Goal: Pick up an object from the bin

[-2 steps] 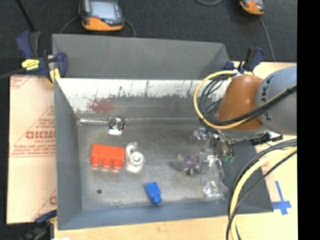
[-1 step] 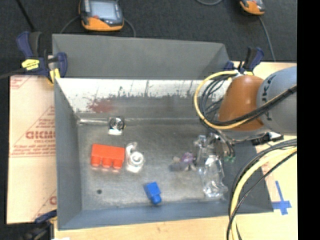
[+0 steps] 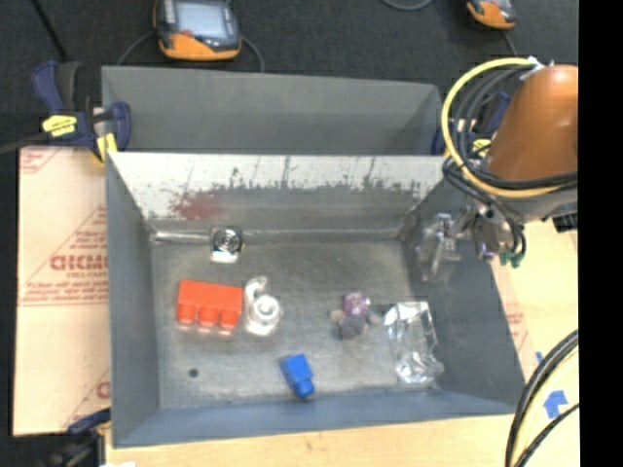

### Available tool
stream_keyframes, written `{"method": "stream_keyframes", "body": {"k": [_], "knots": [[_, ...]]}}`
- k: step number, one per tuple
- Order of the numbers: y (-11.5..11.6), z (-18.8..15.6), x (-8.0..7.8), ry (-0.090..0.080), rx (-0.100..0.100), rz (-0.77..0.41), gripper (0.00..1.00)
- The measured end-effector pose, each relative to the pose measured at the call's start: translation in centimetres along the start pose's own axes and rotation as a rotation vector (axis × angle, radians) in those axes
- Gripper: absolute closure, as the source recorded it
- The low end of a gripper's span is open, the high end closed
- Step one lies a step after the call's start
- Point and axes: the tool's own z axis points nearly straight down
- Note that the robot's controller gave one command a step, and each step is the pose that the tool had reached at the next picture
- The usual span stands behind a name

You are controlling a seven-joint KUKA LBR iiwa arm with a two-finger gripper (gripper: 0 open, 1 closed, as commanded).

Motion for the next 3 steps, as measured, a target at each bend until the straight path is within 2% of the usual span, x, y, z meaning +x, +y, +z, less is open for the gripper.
{"method": "stream_keyframes", "body": {"k": [1,2,3], "knots": [[1.1,8.4,-1.2,0.015,-0.004,0.074,1.00],[1.0,8.0,-1.3,0.008,-0.002,0.074,0.00],[3.5,15.2,2.3,0.007,-0.006,-0.501,0.00]]}}
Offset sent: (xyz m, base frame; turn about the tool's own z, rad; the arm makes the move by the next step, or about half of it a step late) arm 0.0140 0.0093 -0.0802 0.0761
